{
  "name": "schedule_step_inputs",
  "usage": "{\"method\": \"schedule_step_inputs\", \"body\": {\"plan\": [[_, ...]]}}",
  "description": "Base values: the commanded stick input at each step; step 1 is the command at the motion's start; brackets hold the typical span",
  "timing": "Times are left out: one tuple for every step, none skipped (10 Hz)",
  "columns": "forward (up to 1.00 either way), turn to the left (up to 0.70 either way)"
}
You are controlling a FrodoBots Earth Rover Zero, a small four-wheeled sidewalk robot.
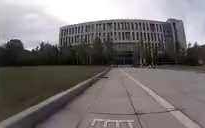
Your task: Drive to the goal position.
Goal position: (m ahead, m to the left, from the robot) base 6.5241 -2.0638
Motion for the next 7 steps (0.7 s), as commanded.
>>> {"method": "schedule_step_inputs", "body": {"plan": [[0.70, 0.00], [0.70, 0.00], [0.70, 0.00], [0.70, 0.00], [0.70, 0.00], [0.70, 0.00], [0.70, -0.14]]}}
